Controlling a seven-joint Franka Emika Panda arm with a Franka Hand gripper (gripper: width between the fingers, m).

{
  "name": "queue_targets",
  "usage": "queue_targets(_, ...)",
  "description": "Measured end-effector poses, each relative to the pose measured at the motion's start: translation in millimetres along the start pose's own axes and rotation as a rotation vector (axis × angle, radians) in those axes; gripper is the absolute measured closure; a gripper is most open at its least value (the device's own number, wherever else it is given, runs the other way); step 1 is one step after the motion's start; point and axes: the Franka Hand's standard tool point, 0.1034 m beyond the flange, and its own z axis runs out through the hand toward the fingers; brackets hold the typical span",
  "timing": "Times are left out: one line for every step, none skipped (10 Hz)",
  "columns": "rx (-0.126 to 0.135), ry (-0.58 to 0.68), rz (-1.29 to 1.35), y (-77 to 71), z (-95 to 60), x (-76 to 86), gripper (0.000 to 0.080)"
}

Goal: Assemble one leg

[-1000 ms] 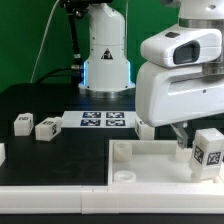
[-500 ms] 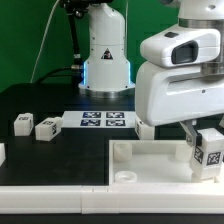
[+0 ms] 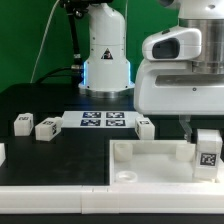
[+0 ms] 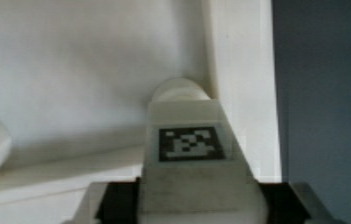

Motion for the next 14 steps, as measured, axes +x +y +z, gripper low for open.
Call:
queue_targets(0.003, 0.0, 0.151, 0.5, 0.1, 0.3, 0.0508)
queue_targets(-0.001, 0.003, 0.267, 0.4, 0.3, 0.3, 0.0506)
queue_targets(-0.006, 0.007, 0.382, 0.3, 0.3, 0.1, 0.0506)
queue_targets(-0.009, 0.01, 0.496, 0.0, 0.6, -0.4, 0.0506)
queue_targets(-0.013, 0.017, 0.623, -0.3, 0.8, -1.1, 0.0506)
queue_targets(-0.014, 0.02, 0.693, -0.7, 0.9, -1.5, 0.0506)
queue_targets(-0.011, 0.017, 0.797, -0.4, 1.0, -1.7, 0.0506)
queue_targets(-0.008, 0.014, 0.843, -0.3, 1.1, -1.6, 0.0506)
queue_targets(-0.005, 0.011, 0.868, -0.8, 1.3, -1.9, 0.05)
queue_targets(-0.006, 0.011, 0.844, -1.1, 1.8, -2.2, 0.05)
queue_targets(-0.005, 0.011, 0.801, -1.1, 1.8, -2.0, 0.0301)
queue_targets(-0.001, 0.013, 0.779, -1.5, 1.4, -1.2, 0.0198)
queue_targets(-0.001, 0.013, 0.751, -2.0, 1.3, -1.3, 0.0161)
queue_targets(-0.005, 0.014, 0.629, -2.3, 1.9, -1.8, 0.0161)
